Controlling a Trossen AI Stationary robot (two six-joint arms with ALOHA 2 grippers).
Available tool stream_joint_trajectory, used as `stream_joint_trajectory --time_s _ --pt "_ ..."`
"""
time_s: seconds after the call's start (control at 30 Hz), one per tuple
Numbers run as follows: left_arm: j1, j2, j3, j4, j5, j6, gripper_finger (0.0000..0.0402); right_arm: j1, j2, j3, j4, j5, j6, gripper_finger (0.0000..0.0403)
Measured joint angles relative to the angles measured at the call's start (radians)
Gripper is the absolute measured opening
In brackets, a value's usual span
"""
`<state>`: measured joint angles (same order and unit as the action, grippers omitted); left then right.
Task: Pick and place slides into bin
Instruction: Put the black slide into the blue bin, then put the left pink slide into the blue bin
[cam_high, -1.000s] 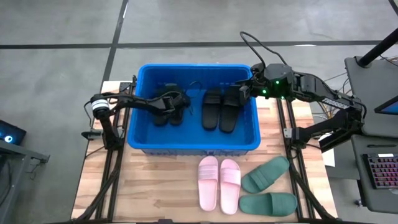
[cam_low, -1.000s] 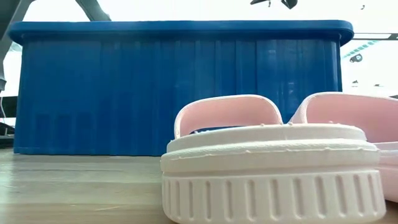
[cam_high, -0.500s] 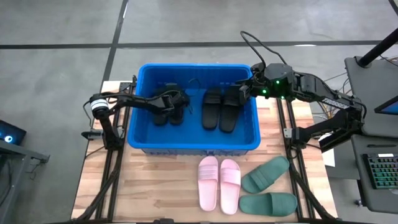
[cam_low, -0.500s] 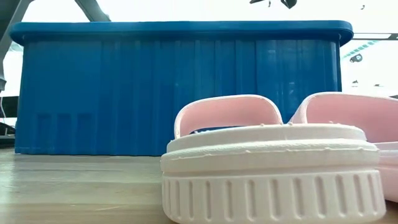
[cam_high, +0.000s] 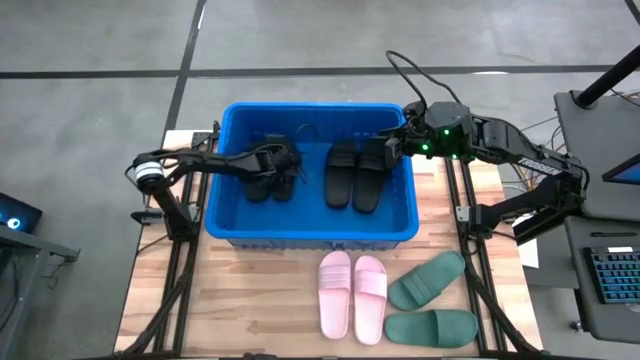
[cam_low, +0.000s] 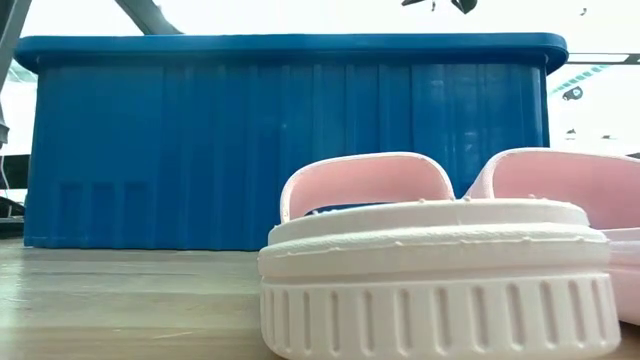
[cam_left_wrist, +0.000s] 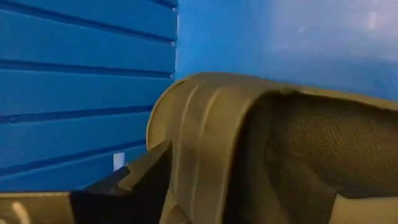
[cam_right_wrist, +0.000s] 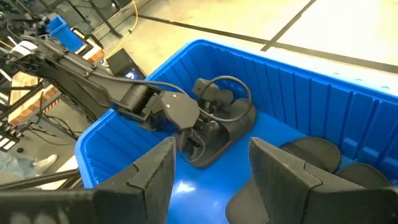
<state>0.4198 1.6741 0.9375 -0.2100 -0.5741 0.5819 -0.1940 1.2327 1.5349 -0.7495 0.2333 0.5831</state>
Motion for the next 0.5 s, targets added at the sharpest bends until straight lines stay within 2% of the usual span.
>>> stream_joint_trajectory --time_s 0.23,0.4,0.5 --pt "0.0 -0.056 0.0 -0.071 0.014 0.0 0.0276 0.0 0.0 0.0 -0.002 0.003 -0.005 0.0194" --pt "-0.004 -0.131 0.0 -0.117 0.016 -0.01 0.0281 0.0 0.0 0.0 -0.001 0.003 -0.007 0.0194" --pt "-0.007 -0.213 0.0 -0.158 0.073 -0.059 0.0282 0.0 0.0 0.0 0.029 0.003 -0.003 0.0194"
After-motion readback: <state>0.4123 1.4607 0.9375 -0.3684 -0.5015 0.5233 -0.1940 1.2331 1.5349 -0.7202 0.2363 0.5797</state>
